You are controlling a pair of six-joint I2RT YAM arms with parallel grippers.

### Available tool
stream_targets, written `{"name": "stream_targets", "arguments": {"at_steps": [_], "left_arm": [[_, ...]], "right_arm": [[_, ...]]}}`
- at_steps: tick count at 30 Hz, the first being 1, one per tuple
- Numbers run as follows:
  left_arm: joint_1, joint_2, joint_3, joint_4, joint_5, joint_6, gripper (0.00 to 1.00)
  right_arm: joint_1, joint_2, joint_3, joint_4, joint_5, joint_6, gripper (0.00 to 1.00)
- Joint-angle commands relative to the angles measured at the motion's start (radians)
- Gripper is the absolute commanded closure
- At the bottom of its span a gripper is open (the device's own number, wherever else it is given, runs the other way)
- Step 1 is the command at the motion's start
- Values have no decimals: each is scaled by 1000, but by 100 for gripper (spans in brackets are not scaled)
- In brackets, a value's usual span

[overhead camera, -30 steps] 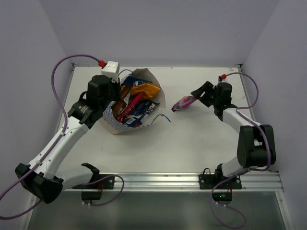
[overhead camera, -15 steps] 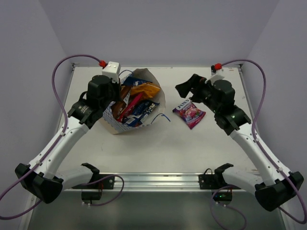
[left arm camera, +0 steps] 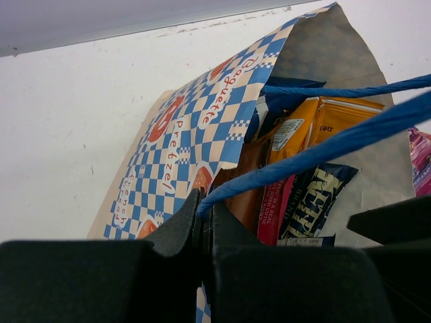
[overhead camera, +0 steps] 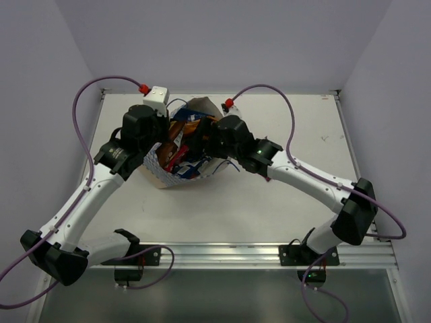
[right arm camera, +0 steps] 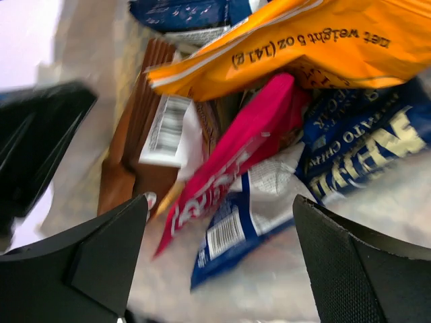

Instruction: Take the snacks out of the paper bag

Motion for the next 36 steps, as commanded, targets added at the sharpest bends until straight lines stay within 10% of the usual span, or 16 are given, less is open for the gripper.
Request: {"name": "stream_targets", "arguments": {"at_steps": [1, 15, 23, 36], "left_arm": [[-10, -7, 32, -16, 25, 4, 100], [-10, -17, 12, -18, 28, 10, 100], [-10, -33, -2, -18, -32, 23, 100], [-10, -37, 13, -35, -104, 66, 100]], "right_arm": [[-2, 71, 80, 29, 50, 102, 10], [-1, 273, 128, 135, -63, 107, 33], [-1, 156, 89, 166, -100, 26, 98], [-4, -62, 201, 115, -172, -142, 100]]}}
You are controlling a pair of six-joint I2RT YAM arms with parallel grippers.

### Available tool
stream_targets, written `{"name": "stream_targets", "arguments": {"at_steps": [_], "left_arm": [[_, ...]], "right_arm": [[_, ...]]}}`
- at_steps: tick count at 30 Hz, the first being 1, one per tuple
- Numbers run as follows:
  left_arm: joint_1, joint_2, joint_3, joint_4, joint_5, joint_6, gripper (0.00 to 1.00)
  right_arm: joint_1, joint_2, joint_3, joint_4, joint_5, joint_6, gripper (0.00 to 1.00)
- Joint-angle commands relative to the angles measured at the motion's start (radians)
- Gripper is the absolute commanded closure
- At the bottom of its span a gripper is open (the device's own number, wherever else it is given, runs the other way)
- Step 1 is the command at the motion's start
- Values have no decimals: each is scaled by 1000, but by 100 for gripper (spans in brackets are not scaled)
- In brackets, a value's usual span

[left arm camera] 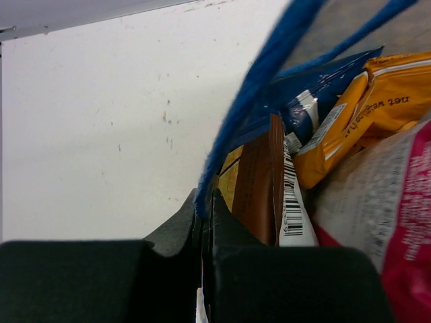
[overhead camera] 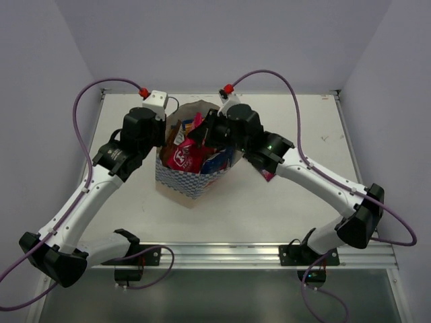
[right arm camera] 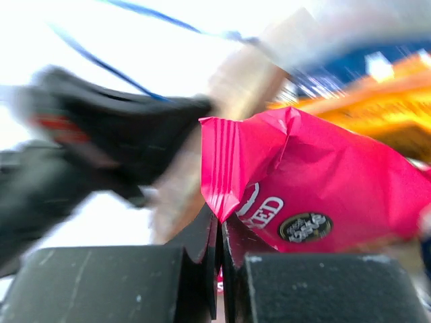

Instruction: Take the snacks out of the paper bag

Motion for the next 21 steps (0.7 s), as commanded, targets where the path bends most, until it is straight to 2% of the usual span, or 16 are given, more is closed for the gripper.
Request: {"name": "stream_targets", "arguments": {"at_steps": [1, 7, 13, 18, 21], "left_arm": [[-9, -24, 17, 45, -42, 35, 100], [-9, -29, 45, 54, -65, 19, 100], [-7, -32, 53, 60, -120, 25, 100], [8, -35, 50, 78, -183, 61, 100], [52, -28, 63, 97, -162, 74, 100]], "right_arm": [[-1, -53, 130, 65, -27, -83, 100], [-20, -3, 236, 21, -13, -126, 100], [-47, 63, 268, 21, -81, -121, 100], [-70, 66, 402, -19, -102, -176, 100], [-109, 53, 491, -71, -108, -195, 100]]}}
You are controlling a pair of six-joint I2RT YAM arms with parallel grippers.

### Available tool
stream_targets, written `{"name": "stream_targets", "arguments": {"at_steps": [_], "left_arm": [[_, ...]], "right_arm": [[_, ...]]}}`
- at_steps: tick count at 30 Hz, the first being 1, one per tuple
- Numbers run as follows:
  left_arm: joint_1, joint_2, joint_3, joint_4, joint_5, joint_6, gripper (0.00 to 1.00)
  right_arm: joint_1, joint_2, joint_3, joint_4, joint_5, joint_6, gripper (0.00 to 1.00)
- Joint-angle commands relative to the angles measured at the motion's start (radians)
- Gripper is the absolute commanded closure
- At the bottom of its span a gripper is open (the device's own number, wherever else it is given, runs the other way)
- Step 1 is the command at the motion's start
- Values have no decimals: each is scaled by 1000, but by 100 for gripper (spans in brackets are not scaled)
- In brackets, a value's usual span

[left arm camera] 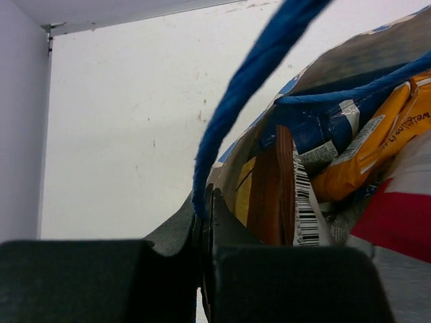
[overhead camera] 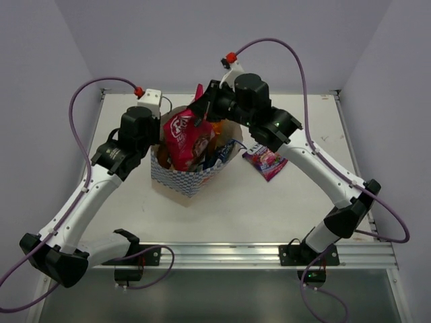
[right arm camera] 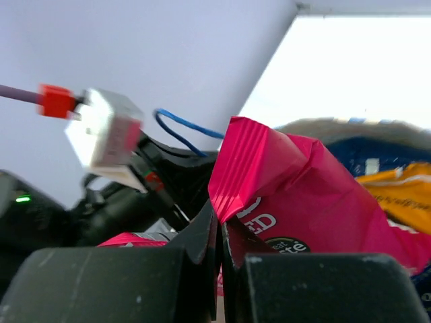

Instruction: Take the snacks out of the paper bag

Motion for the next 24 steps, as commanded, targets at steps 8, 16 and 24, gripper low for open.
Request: {"name": "stream_targets", "arguments": {"at_steps": [8, 16, 24], "left_arm": [[191, 23, 108, 149, 13, 92, 100], [197, 58, 148, 161, 36, 169, 100], [197, 26, 85, 152, 133, 195, 100]], "right_arm": [[-253, -132, 210, 39, -130, -39, 100], [-517, -87, 184, 66, -236, 2, 100], [-660, 195, 220, 233, -412, -25, 100]]}}
